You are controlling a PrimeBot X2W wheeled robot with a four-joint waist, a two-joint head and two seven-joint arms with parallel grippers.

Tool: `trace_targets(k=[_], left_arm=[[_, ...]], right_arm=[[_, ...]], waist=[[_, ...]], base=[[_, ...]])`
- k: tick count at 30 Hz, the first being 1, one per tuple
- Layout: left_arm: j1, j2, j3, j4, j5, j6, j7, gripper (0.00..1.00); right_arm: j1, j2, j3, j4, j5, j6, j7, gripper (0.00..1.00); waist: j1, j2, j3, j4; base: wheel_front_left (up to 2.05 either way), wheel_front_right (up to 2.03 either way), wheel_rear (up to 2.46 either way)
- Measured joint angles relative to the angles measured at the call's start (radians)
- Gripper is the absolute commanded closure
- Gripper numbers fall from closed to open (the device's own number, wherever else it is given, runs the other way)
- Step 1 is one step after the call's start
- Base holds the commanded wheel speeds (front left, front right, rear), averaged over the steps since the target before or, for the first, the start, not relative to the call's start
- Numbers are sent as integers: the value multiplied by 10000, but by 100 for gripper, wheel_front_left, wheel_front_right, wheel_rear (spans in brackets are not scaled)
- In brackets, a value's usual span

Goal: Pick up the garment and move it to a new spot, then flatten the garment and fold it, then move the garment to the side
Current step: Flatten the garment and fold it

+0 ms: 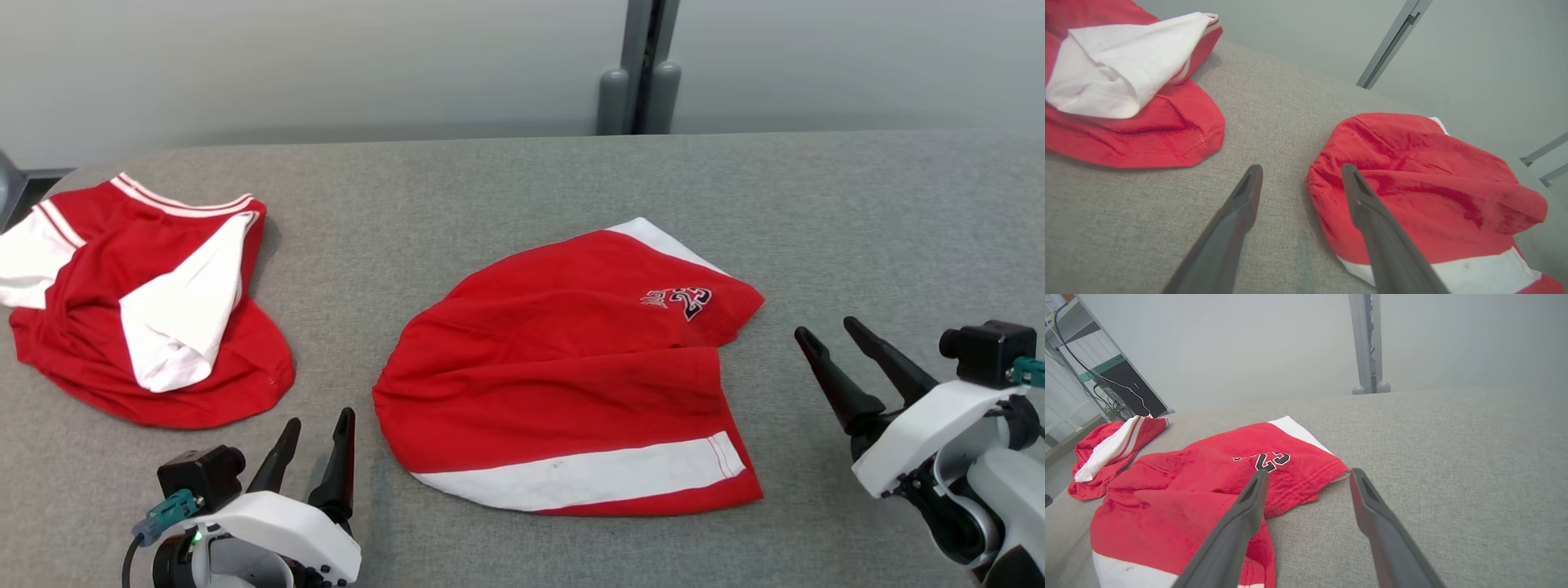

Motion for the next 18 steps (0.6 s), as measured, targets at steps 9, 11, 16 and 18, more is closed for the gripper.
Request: trace_targets(k=[9,11,16,18], left_arm=[[47,-36,-35,-2,-59,-8,-17,0],[76,-33,-71,38,-59,-8,2,0],[164,-23,-199,155,-58,-15,140,0],[169,-27,-431,242,-61,-67,460,0]], right_arm=[[1198,343,-934,-894,-1045,0,-8,0],[1459,447,-913,-970,-1145,0,-8,0],[1736,562,-575,-974,-1174,0,-8,0],[1750,646,-320,-890,-999,0,48,0]], waist=[[0,0,-301,-423],[0,1,-331,-452],[0,0,-334,-459],[0,0,-326,-422]], base=[[0,0,0],[0,0,0],[0,0,0],[0,0,0]])
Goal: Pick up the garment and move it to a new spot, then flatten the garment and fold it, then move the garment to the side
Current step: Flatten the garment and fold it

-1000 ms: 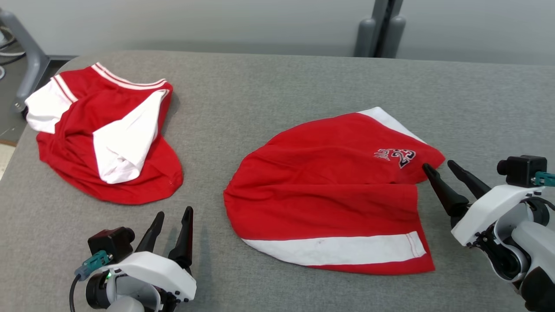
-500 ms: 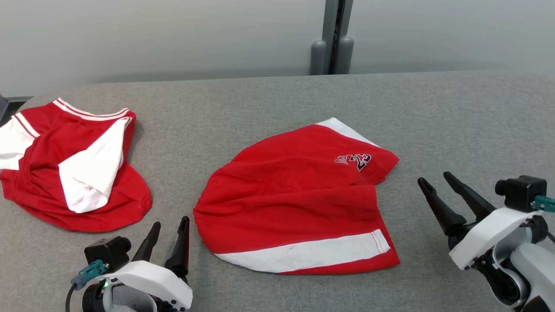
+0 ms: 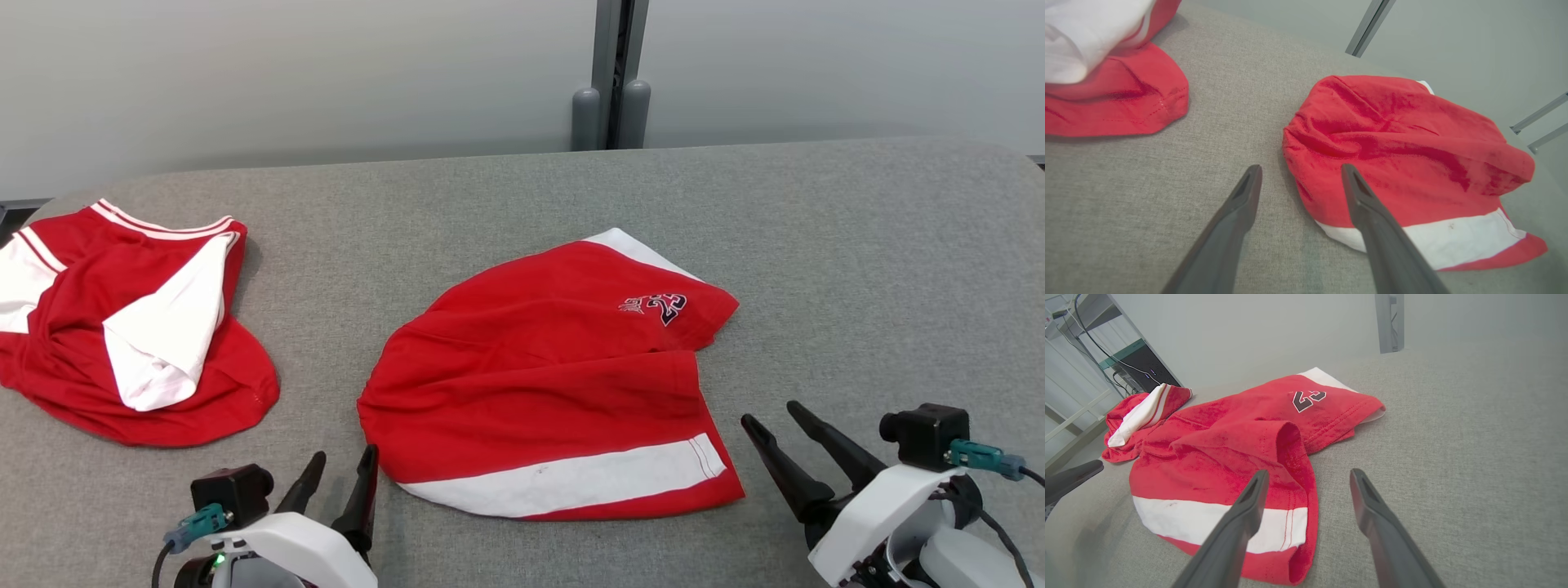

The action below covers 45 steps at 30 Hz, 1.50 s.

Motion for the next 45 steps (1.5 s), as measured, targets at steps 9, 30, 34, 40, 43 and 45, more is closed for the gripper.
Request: trace_targets(k=[9,30,34,40,43,45], left_arm=[[6,-94,-355,161,-44,-148,485,0],[-193,-525,-1181,568,6,-393,1129,0],[-249,-631,-1333,686,23,-466,1177,0],[-420,-800,-1465,922,54,-596,1216,0],[-568,-848,-1524,1045,81,-681,1227,0],[-654,-911,-1538,1108,81,-685,1225,0]], right_arm=[[-368,140,709,560,577,0,794,0],[-920,201,1758,1154,1985,0,1639,0],[-934,144,1868,1279,2128,4,1839,0],[-1078,263,1933,1611,2291,8,2243,0],[-1163,362,1950,1806,2349,36,2424,0],[-1196,393,1954,1866,2360,36,2506,17]], waist=[[0,0,73,176],[0,-1,394,756],[0,0,440,783],[0,0,487,721],[0,0,495,703],[0,0,503,692]], base=[[0,0,0],[0,0,0],[0,0,0],[0,0,0],[0,0,0],[0,0,0]])
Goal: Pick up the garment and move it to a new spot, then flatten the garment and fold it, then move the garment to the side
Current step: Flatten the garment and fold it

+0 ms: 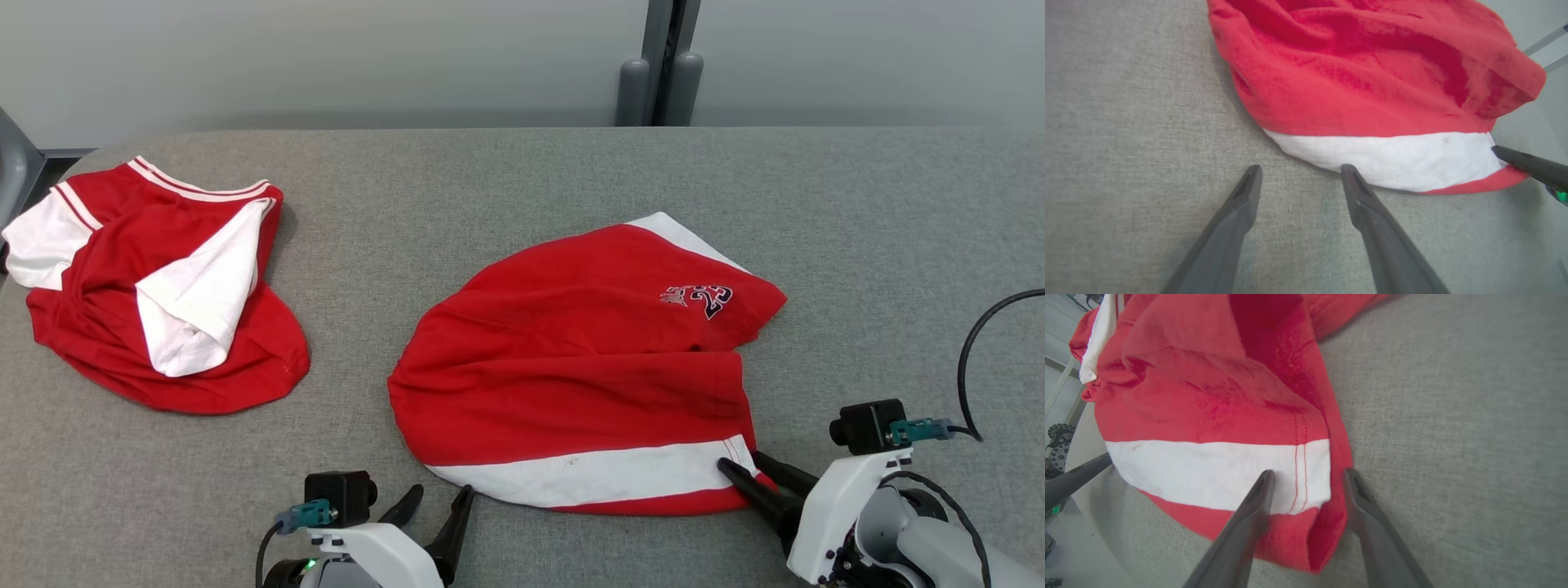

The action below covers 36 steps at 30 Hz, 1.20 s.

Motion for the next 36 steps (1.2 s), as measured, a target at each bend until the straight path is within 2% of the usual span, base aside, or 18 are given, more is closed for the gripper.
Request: trace_targets(k=[2,5,6,9,10,20,21,22,25,36], left_arm=[[-47,-35,-10,104,0,-19,-13,0],[-194,-94,-12,253,-2,-107,-17,0],[-212,-132,-23,311,-4,-163,-31,0],[-299,-226,-31,449,-50,-259,-58,0],[-357,-236,-31,500,-63,-267,-58,0],[-616,-566,-44,1342,-244,-711,-138,0],[-644,-577,-42,1398,-265,-748,-163,25],[-679,-587,-44,1446,-265,-792,-192,59],[-740,-587,-44,1522,-265,-849,-268,100],[-523,-343,100,1087,-385,-905,-481,100]], right_arm=[[-11,31,33,36,2,-6,36,51],[-11,58,130,38,2,-10,48,67],[-12,63,161,35,2,-12,48,77],[-12,67,247,13,4,-33,46,97],[-9,90,274,12,8,-33,44,100],[13,113,537,-90,98,-33,-48,100],[14,109,558,-104,100,-33,-61,100],[14,102,581,-123,100,-33,-73,100],[28,86,639,-196,102,-33,-209,100],[60,-25,796,-683,182,-35,-1074,100]], waist=[[0,0,3,-12],[0,-1,-5,-46],[0,0,-10,-64],[0,0,-36,-108],[0,-1,-46,-117],[0,0,-167,-175],[0,0,-177,-177],[0,0,-190,-178],[0,0,-245,-176],[0,0,-536,-148]], base=[[0,0,0],[0,0,0],[0,0,0],[0,0,0],[0,0,0],[0,0,0],[0,0,0],[0,0,0],[0,0,0],[0,0,0]])
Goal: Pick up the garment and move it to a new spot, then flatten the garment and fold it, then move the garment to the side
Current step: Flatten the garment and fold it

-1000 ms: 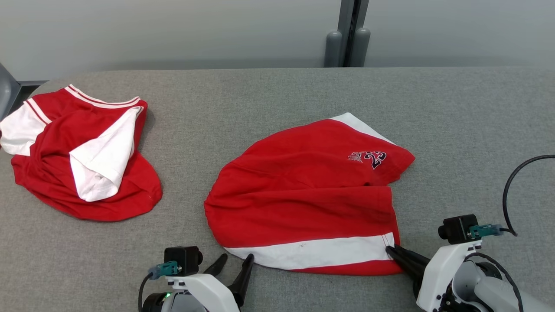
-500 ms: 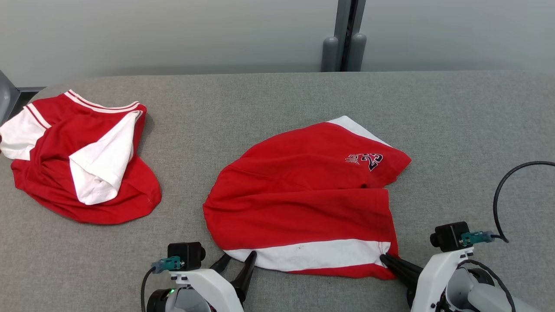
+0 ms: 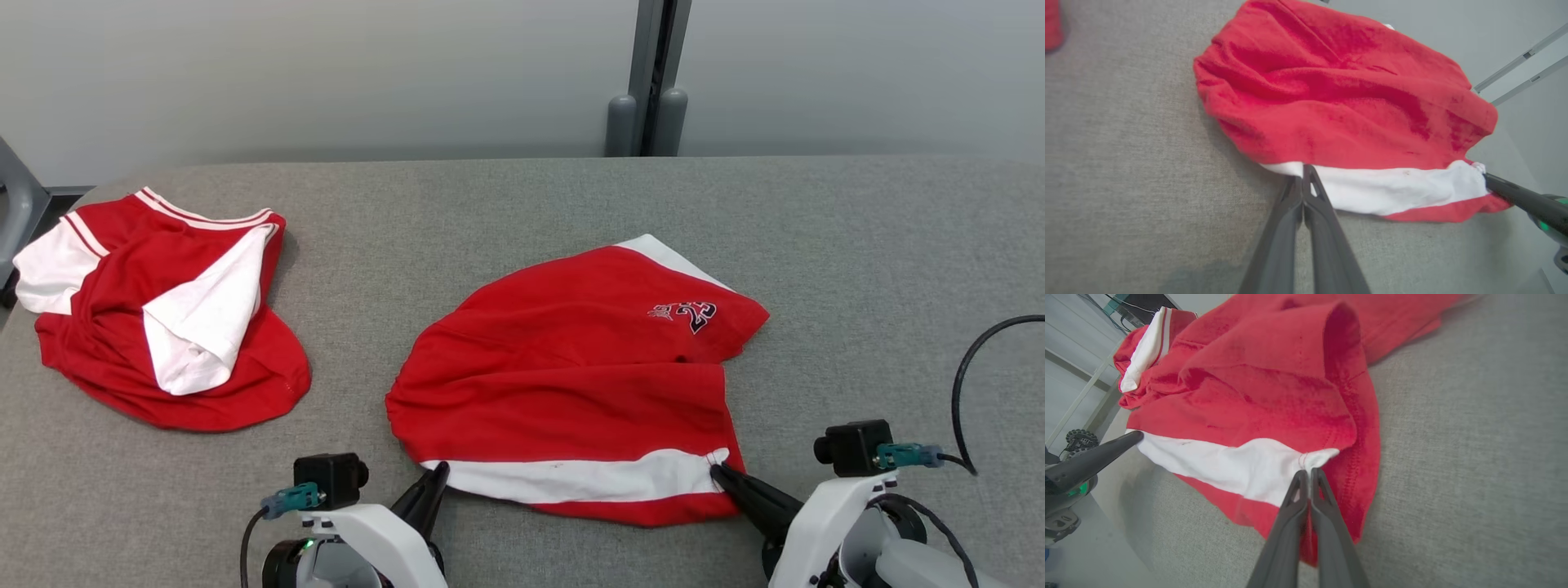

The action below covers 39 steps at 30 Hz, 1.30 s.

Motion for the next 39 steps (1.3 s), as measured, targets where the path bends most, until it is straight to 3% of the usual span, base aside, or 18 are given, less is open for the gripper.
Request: trace_targets(k=[9,14,20,26,31,39], left_arm=[[437,635,119,-1595,90,399,-50,100],[1107,1177,190,-3143,67,890,94,100],[1488,1672,320,-4753,25,1381,422,100],[1323,2105,474,-5511,42,1657,899,100],[339,2589,518,-5616,130,1551,1703,100],[-2224,2642,1037,-4399,-719,550,3225,100]], right_arm=[[-10,-512,-102,-957,-127,0,-1080,100],[473,-907,-433,-1843,-290,0,-1379,100],[940,-1310,-1666,-2961,-851,0,-1461,100],[1261,-1127,-2997,-4031,-1720,0,-1463,100],[1035,-1018,-3396,-4332,-2328,0,-1463,100],[-1149,-982,-2936,-4096,-2545,0,-1250,100]], waist=[[0,0,-310,-83],[0,0,-525,-209],[0,0,-656,-369],[0,0,-613,-530],[0,0,-304,-625],[0,0,761,-765]], base=[[0,0,0],[0,0,0],[0,0,0],[0,0,0],[0,0,0],[0,0,0]])
